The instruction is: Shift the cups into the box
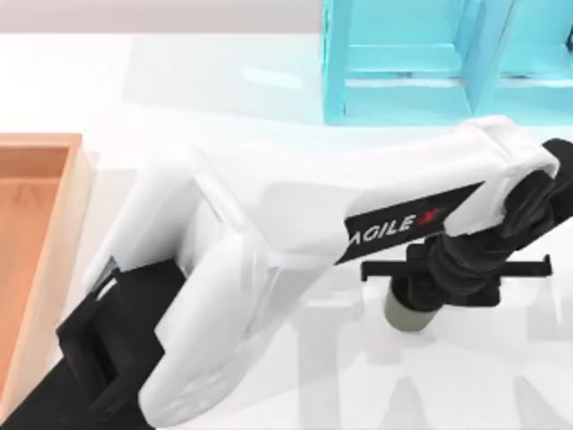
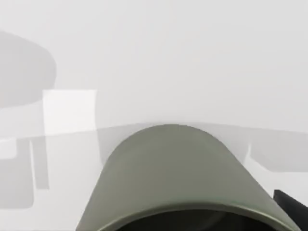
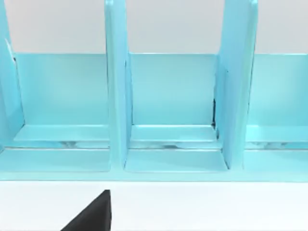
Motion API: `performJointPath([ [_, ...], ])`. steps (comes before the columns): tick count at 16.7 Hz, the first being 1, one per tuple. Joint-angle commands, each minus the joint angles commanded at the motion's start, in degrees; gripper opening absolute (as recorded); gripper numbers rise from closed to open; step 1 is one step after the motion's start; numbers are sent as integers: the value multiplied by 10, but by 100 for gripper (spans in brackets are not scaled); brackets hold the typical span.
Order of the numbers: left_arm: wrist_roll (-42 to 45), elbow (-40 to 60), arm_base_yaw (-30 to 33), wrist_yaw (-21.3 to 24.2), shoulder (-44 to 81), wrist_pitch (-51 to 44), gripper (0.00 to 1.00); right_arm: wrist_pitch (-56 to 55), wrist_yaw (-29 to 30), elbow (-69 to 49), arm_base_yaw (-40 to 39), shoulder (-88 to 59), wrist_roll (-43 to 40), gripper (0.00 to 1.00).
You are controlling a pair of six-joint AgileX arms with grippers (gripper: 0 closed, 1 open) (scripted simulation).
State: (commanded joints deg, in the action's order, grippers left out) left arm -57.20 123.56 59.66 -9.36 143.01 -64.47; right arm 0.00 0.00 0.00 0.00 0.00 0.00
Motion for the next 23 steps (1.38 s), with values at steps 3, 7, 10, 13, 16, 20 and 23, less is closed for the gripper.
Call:
performJointPath([
  [3, 0, 0, 0, 0, 0, 0, 0, 0, 0, 0, 0, 0, 0, 100],
  [7, 0, 0, 0, 0, 0, 0, 0, 0, 0, 0, 0, 0, 0, 100],
  [10, 8, -7, -2, 1, -10, -3, 0, 0, 0, 0, 0, 0, 0, 100],
  [13, 25, -59, -24, 2, -63, -17, 0, 0, 0, 0, 0, 0, 0, 100],
  [16, 43, -107, -41, 4, -157, -26, 0, 0, 0, 0, 0, 0, 0, 100],
  [20, 67, -177, -69, 5, -237, -47, 0, 0, 0, 0, 0, 0, 0, 100],
  [23, 72, -181, -72, 6, -243, -50, 0, 0, 0, 0, 0, 0, 0, 100],
])
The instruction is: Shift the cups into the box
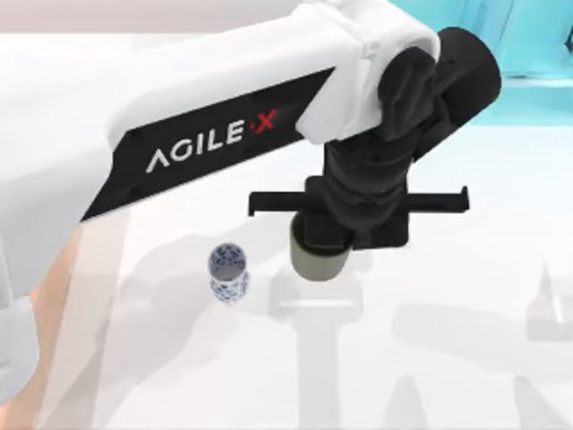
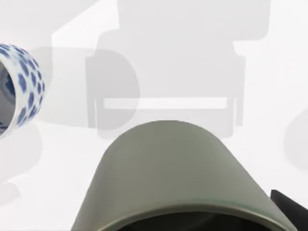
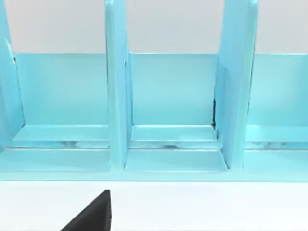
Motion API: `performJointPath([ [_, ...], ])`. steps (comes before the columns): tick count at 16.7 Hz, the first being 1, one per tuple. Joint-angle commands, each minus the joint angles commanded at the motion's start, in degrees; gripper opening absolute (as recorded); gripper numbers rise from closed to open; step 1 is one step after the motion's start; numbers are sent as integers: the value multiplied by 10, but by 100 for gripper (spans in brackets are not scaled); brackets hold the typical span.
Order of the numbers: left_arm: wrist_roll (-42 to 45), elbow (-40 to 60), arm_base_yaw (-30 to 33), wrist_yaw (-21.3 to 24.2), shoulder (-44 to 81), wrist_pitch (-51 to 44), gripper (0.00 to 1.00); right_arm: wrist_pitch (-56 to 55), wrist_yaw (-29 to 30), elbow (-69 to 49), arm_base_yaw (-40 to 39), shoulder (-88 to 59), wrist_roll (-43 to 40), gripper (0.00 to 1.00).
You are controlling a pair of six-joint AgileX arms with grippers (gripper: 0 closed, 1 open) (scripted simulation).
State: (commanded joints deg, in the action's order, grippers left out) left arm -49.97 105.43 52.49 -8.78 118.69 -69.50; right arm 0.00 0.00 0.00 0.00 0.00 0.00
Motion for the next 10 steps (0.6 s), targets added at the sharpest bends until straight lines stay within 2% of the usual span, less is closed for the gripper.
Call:
performJointPath([
  [5, 18, -7, -14, 2, -8, -2, 0, 0, 0, 0, 0, 0, 0, 100],
  [7, 56, -26, -51, 9, -30, -6, 0, 0, 0, 0, 0, 0, 0, 100],
  [10, 144, -73, -140, 22, -80, -18, 0, 0, 0, 0, 0, 0, 0, 100],
])
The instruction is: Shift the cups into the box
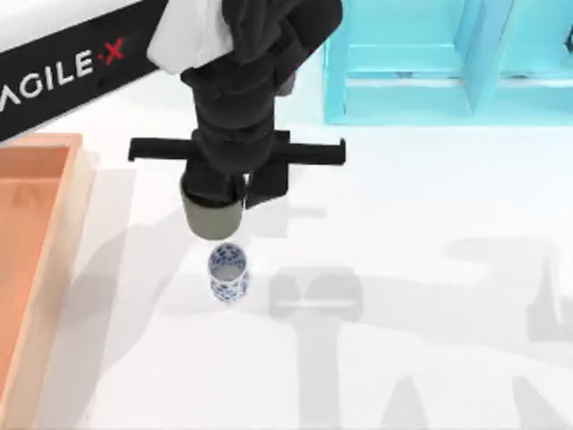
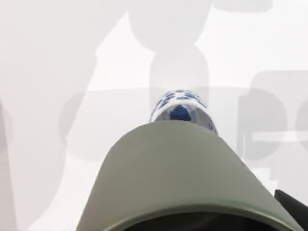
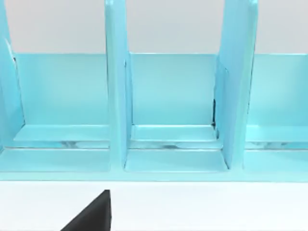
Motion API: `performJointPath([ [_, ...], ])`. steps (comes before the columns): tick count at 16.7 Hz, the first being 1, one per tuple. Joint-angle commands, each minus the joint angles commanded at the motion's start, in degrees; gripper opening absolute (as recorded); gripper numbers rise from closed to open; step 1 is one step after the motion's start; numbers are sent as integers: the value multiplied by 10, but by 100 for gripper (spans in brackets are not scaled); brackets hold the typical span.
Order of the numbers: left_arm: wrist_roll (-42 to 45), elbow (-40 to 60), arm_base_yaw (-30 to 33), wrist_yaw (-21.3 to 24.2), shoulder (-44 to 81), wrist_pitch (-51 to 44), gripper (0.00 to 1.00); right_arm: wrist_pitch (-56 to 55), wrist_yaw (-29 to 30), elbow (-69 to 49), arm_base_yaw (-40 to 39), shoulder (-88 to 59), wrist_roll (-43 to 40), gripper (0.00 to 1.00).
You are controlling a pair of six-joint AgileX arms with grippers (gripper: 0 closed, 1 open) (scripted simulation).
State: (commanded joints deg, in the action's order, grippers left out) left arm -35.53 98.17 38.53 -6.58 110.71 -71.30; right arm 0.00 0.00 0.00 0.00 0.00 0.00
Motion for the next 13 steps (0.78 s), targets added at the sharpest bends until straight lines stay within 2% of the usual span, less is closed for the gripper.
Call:
performJointPath([
  [9, 356, -200, -366, 50, -208, -47, 0, 0, 0, 0, 0, 0, 0, 100],
  [13, 481, -271, -498, 81, -294, -60, 0, 0, 0, 0, 0, 0, 0, 100],
])
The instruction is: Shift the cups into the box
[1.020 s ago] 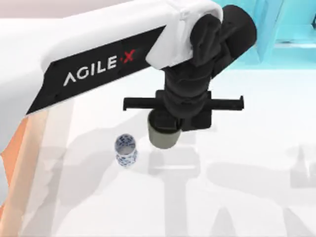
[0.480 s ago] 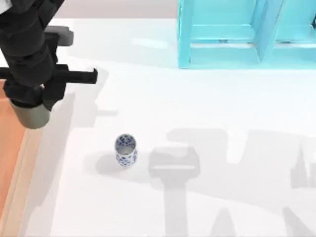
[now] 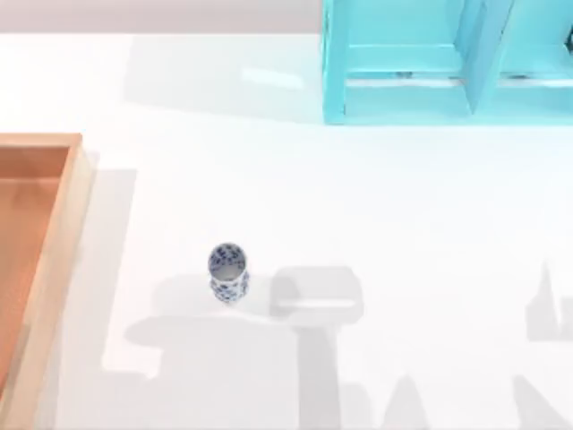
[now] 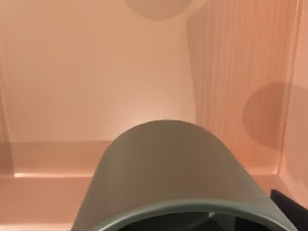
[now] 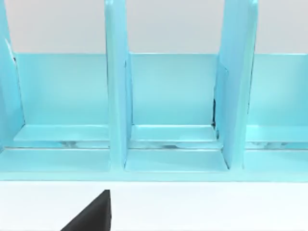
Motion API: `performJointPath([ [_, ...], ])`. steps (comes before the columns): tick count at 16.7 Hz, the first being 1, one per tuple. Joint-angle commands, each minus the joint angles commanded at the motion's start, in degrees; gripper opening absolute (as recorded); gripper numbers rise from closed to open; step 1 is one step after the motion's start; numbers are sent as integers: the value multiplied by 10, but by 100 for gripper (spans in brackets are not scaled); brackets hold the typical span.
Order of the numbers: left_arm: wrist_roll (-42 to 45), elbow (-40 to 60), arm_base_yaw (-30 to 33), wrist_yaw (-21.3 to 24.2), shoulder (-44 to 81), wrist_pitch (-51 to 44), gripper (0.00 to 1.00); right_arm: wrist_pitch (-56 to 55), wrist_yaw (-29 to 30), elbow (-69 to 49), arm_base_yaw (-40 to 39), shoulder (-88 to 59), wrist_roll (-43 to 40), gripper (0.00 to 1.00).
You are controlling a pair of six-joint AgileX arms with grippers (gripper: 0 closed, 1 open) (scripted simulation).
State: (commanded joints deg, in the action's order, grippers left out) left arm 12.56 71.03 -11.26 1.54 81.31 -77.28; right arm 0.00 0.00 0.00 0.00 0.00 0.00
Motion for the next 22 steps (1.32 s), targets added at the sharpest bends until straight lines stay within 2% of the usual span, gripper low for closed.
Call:
performJointPath([
  [3, 57, -31, -63, 20, -43, -3, 0, 0, 0, 0, 0, 0, 0, 100],
  [5, 71, -38, -78, 26, -53, -3, 0, 0, 0, 0, 0, 0, 0, 100],
  [11, 72, -45, -79, 24, -50, 8, 0, 0, 0, 0, 0, 0, 0, 100],
  [17, 83, -151, -90, 26, -40, 130, 0, 0, 0, 0, 0, 0, 0, 100],
  [22, 87, -169, -95, 27, -33, 147, 0, 0, 0, 0, 0, 0, 0, 100],
])
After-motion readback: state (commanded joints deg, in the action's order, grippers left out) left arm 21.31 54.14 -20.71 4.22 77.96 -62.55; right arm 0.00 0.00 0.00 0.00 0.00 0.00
